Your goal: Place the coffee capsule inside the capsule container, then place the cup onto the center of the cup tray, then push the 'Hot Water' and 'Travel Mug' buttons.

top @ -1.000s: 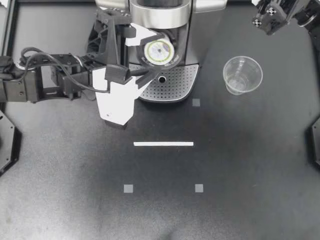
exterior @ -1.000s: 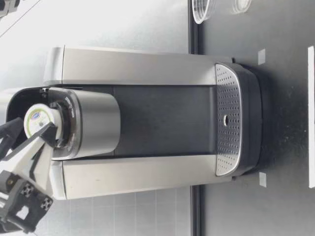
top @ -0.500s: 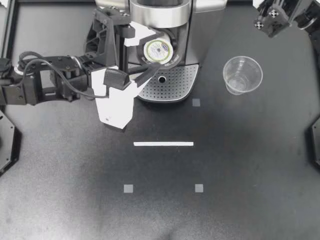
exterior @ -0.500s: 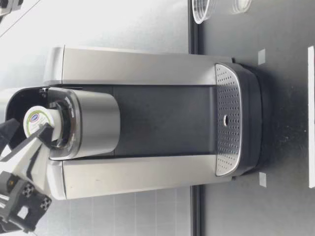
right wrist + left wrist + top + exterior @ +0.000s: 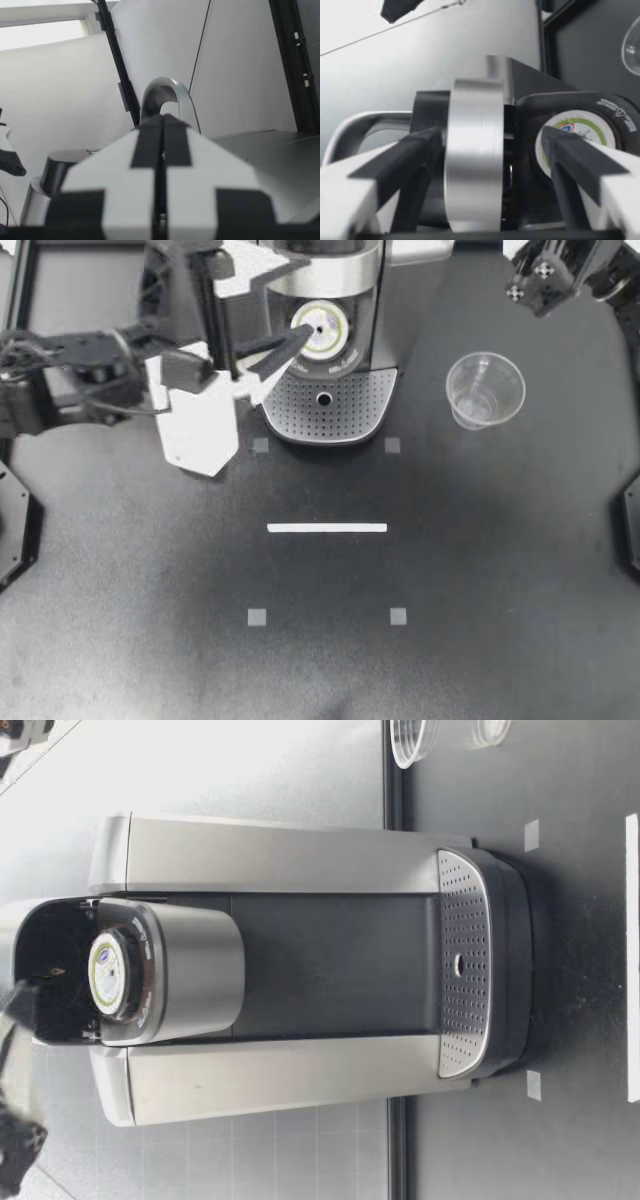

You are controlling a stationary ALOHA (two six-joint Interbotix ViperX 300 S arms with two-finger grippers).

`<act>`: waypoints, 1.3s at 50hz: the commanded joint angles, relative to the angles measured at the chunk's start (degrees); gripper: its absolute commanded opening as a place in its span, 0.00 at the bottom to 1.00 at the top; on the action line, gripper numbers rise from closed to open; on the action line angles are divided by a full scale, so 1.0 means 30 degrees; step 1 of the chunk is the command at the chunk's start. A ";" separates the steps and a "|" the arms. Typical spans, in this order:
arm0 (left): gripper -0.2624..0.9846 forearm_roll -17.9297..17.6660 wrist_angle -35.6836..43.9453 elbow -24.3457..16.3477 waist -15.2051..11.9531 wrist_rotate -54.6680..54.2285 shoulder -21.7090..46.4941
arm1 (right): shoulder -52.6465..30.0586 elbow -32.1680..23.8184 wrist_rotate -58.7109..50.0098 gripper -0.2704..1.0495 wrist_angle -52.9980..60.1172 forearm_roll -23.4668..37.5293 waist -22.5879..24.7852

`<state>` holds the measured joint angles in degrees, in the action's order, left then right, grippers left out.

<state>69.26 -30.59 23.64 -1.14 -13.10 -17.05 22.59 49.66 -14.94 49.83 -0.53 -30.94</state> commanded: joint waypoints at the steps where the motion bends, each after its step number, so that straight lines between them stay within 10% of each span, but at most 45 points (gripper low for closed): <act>1: 0.79 0.0117 0.0088 -0.0088 0.0059 -0.0205 -0.0469 | 0.0059 -0.0264 -0.0029 0.26 0.0264 0.0000 -0.0088; 65: 0.65 -0.0176 0.7939 0.9785 0.1348 -1.5410 -0.7529 | -0.4424 -0.8086 0.0029 0.26 -0.8145 0.0205 -0.1758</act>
<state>68.91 -7.65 53.17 2.81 -58.97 -39.11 9.14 27.16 -14.77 25.22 0.00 -35.95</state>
